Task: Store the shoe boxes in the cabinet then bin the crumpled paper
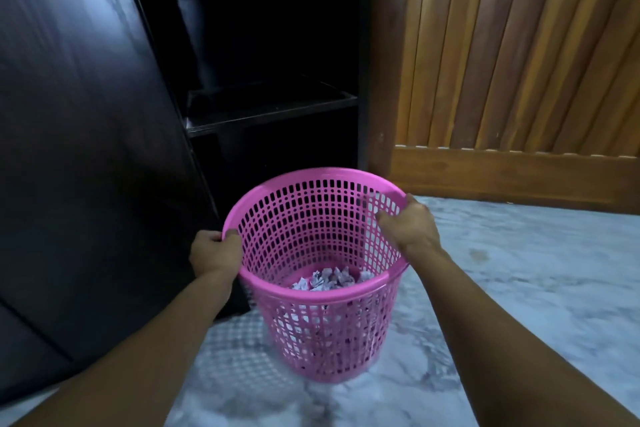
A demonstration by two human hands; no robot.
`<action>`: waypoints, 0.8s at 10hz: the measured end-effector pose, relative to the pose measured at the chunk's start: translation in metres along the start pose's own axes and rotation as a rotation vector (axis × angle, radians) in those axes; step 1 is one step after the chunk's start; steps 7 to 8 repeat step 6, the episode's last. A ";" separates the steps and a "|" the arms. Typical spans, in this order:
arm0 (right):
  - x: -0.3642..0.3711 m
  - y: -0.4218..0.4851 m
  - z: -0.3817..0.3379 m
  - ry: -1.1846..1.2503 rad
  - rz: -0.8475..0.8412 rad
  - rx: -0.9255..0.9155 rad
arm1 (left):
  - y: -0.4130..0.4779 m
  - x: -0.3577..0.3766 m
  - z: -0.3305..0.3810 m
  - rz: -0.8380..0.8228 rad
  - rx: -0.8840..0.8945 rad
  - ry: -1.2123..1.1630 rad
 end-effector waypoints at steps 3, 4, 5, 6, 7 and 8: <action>0.005 0.008 -0.010 -0.081 -0.151 -0.033 | 0.022 -0.007 0.016 0.002 0.028 0.106; -0.001 0.007 -0.017 -0.116 -0.096 -0.040 | 0.022 -0.003 0.021 -0.075 0.019 0.218; -0.002 0.005 -0.033 -0.165 -0.025 -0.105 | 0.017 0.004 0.031 -0.171 0.017 0.377; -0.003 0.006 -0.057 -0.137 -0.021 -0.203 | 0.009 0.006 0.064 -0.195 0.142 0.401; -0.003 0.006 -0.057 -0.137 -0.021 -0.203 | 0.009 0.006 0.064 -0.195 0.142 0.401; -0.003 0.006 -0.057 -0.137 -0.021 -0.203 | 0.009 0.006 0.064 -0.195 0.142 0.401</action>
Point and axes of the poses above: each hand's wrist, its own y-axis towards the middle knuckle, its own x-axis out of the palm, z = x × y, the point moved 5 cm from there along y, towards the middle knuckle, and after that the axes turned 7 degrees about -y, right-handed, at the moved point
